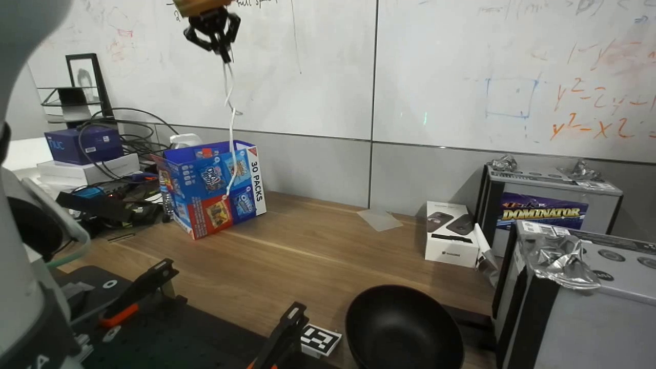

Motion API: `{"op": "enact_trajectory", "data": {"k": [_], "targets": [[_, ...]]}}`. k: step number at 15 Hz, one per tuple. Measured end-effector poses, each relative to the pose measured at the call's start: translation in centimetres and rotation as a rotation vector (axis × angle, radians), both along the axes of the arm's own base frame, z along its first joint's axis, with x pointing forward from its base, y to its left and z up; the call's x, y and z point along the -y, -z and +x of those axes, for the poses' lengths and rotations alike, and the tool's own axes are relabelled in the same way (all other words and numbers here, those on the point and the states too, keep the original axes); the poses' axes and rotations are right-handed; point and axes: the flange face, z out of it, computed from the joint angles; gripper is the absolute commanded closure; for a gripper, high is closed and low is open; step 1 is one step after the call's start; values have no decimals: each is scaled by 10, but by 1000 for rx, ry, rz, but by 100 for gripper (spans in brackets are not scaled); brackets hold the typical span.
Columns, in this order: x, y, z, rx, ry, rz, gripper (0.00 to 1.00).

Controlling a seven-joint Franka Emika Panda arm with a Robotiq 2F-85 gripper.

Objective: Put the two white ropes inside the blue box

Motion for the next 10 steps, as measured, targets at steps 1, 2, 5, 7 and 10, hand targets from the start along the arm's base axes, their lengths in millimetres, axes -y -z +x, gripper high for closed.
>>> {"op": "enact_trajectory", "data": {"k": [1,2,5,7,10], "targets": [[-7,-25,-6,23,34,5,99],[-16,-47,-12,45,67,8,99],[-59,-89,-26,87,145,8,99],[-90,-99,-28,102,187,-9,99],[-121,-99,-16,102,231,-35,99]]}}
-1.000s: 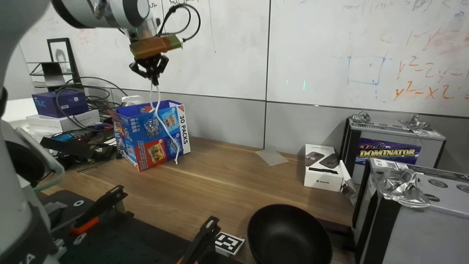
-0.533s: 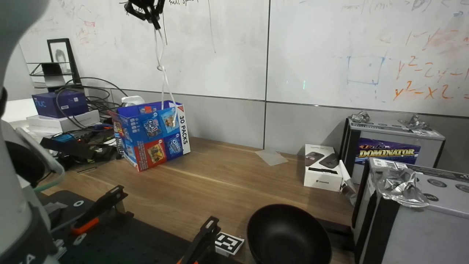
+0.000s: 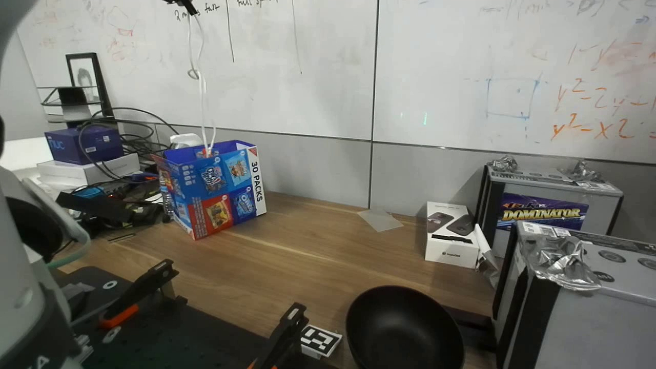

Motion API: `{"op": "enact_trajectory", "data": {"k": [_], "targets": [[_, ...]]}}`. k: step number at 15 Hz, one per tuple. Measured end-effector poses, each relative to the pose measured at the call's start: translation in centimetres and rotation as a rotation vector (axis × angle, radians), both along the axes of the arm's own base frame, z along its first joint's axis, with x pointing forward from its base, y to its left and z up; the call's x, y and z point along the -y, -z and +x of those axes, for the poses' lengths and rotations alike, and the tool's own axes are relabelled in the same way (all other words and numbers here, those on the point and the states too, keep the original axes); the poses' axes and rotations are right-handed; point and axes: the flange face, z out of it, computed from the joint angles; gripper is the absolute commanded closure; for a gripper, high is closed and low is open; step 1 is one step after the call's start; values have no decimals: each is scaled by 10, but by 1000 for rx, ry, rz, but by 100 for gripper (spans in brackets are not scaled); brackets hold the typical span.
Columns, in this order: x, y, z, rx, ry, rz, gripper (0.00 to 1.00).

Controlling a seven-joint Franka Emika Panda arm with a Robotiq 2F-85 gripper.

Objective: Put the two white ropes inside the blue box

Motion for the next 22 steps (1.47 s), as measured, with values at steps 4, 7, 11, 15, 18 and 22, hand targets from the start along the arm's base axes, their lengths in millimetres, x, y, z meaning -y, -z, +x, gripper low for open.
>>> {"op": "enact_trajectory", "data": {"k": [4,7,11,15,18,22], "targets": [[-16,20,33,-22,48,-30,99],[-21,35,57,-49,63,-34,99],[-27,53,73,-77,68,-37,99],[-32,66,75,-100,64,-51,99],[-31,72,76,-125,66,-60,99],[-28,78,77,-171,64,-72,56]]}}
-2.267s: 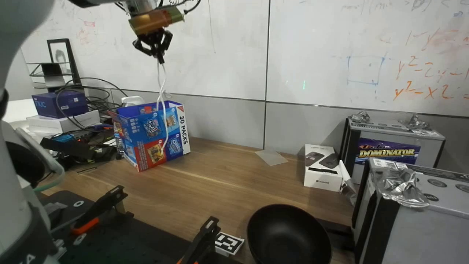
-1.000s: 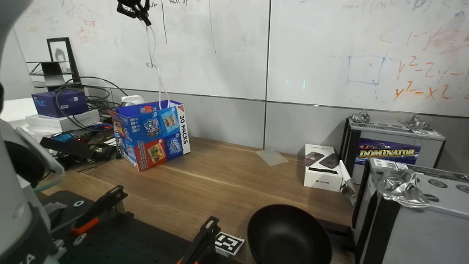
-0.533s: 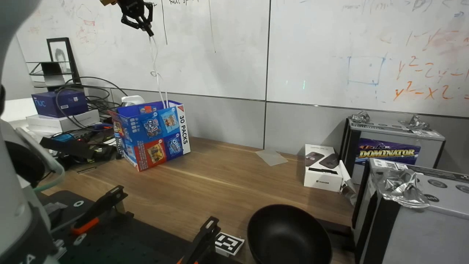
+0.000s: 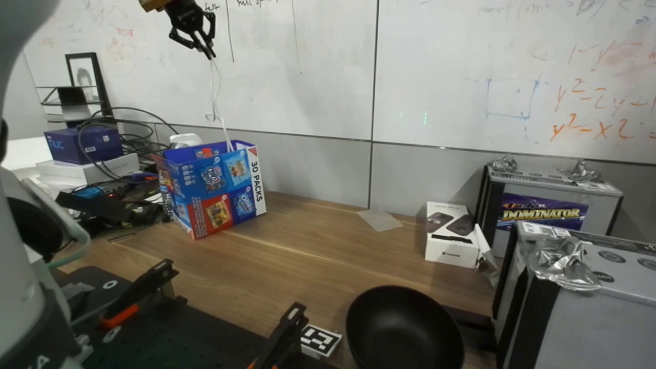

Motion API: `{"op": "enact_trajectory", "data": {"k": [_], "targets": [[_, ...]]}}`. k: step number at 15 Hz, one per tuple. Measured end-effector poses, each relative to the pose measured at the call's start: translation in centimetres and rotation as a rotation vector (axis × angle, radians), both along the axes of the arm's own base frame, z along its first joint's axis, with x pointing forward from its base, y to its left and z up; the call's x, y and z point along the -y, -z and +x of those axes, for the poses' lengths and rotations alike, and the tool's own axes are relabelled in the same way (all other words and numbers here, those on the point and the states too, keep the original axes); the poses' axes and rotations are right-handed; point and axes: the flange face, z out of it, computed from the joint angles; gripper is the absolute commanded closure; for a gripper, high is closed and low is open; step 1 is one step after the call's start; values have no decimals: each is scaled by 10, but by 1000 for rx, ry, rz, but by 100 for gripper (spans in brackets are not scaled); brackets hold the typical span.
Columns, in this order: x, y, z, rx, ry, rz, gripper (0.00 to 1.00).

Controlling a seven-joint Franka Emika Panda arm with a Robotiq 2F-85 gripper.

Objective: Put the two white ropes inside the blue box

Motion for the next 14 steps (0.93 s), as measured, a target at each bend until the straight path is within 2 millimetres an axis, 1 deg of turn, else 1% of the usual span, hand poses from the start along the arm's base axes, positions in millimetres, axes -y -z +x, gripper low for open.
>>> {"op": "enact_trajectory", "data": {"k": [1,5,6,7,8,10,12,14], "targets": [[0,1,0,-12,-3,-2,47],[3,4,0,-69,-25,-6,18],[5,5,0,-90,-37,-14,9],[7,7,0,-119,-55,-29,3],[12,9,0,-153,-71,-47,0],[30,12,-3,-254,-100,-97,0],[61,8,-13,-349,-103,-149,0],[97,-2,-27,-410,-65,-189,0]]}}
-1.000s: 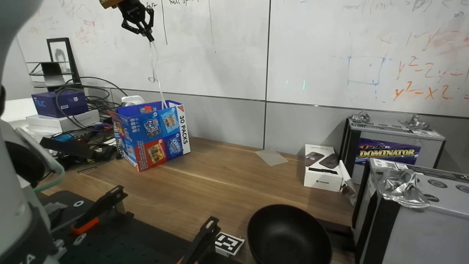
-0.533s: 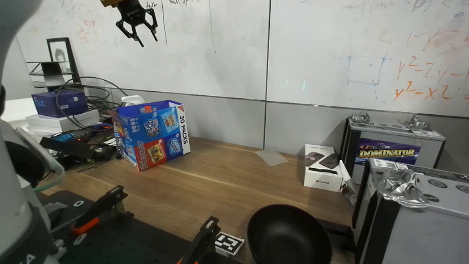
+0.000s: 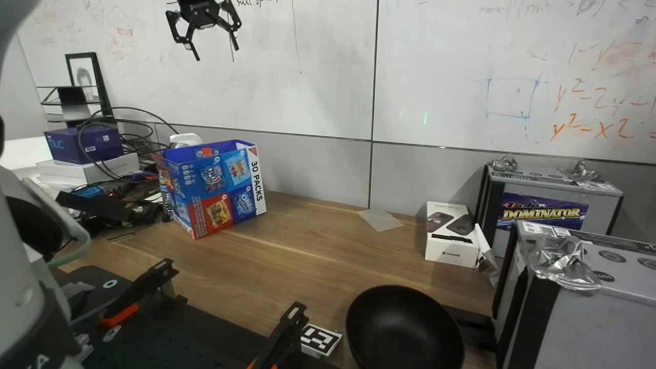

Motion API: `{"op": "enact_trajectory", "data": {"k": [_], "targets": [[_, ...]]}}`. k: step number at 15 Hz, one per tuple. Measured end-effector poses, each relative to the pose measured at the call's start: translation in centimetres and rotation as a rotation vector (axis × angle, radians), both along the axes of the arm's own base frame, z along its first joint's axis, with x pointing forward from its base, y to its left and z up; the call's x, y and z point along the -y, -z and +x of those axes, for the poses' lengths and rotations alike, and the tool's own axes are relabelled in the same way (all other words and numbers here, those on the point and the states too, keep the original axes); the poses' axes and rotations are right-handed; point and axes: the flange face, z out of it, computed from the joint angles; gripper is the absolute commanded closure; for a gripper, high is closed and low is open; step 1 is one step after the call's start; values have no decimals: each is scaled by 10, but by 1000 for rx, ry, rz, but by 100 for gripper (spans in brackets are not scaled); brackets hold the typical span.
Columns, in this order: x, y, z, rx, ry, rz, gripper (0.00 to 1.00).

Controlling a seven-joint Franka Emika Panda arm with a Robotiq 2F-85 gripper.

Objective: Put the two white ropes inside the blue box

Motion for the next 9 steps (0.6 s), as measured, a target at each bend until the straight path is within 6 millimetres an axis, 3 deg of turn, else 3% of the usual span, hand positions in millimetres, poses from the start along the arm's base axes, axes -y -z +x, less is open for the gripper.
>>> {"op": "enact_trajectory", "data": {"k": [4,9], "targets": [[70,-21,-40,-83,123,-65,0],[137,-39,-109,-131,258,-70,0]]}}
